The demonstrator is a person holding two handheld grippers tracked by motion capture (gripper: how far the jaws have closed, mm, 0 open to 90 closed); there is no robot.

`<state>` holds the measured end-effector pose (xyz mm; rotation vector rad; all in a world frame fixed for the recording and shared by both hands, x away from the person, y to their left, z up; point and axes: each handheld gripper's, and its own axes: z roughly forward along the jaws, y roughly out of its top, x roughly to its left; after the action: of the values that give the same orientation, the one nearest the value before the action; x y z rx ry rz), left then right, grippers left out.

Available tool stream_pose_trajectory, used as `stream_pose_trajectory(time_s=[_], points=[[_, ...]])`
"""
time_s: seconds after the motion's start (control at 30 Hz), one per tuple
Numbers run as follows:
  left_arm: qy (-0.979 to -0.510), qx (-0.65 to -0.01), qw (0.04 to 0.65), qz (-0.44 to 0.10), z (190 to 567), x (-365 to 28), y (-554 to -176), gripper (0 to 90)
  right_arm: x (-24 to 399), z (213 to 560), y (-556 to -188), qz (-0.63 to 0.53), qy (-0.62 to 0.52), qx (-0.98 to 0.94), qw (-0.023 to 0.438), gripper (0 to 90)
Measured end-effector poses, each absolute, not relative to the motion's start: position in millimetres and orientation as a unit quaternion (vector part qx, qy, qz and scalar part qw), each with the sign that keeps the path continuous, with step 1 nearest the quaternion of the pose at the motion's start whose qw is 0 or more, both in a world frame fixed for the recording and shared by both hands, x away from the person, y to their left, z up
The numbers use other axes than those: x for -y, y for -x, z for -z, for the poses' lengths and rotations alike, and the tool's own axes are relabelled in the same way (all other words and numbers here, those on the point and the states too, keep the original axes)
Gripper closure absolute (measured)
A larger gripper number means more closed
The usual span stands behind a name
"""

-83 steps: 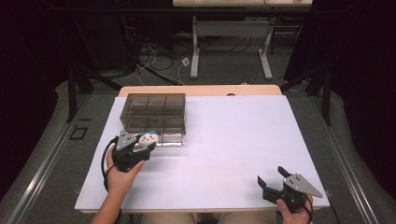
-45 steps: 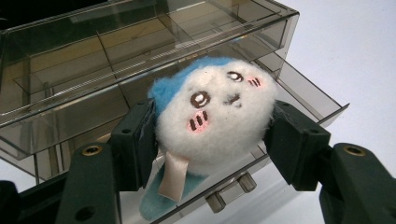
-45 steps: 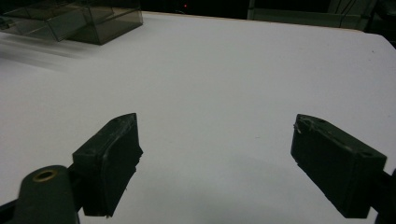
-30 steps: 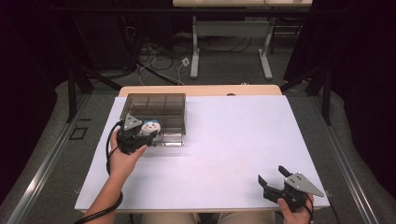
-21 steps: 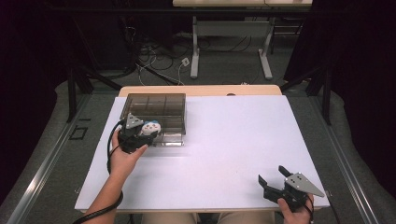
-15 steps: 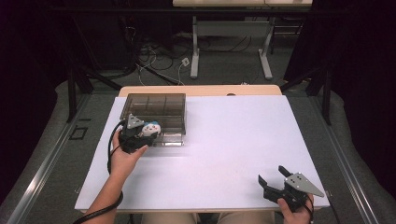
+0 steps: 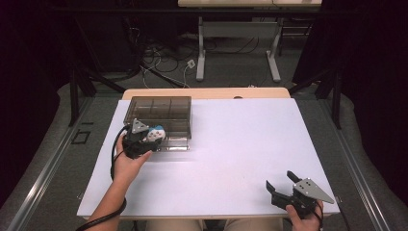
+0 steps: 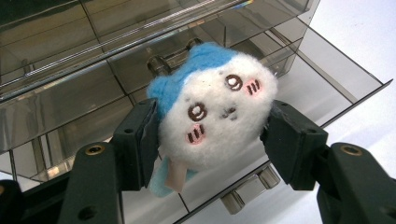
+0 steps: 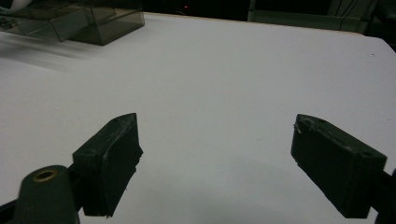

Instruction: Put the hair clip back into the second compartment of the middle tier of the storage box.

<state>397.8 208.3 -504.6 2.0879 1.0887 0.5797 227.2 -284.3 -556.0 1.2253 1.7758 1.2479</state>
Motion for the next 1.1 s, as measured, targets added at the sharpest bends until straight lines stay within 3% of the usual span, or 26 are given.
stream_pose_trajectory(time_s=[0.83, 1.1], points=[[-0.816, -0.420, 0.335, -0.213, 508.6, -201.3, -401.6, 37.3, 284.1, 556.4, -227.5, -0.477, -0.465, -0.674, 0.318, 14.9], [-0.811, -0.428, 0.336, -0.215, 505.1, -201.4, -401.7, 30.2, 283.7, 556.0, -227.2, -0.475, -0.466, -0.674, 0.320, 14.9]])
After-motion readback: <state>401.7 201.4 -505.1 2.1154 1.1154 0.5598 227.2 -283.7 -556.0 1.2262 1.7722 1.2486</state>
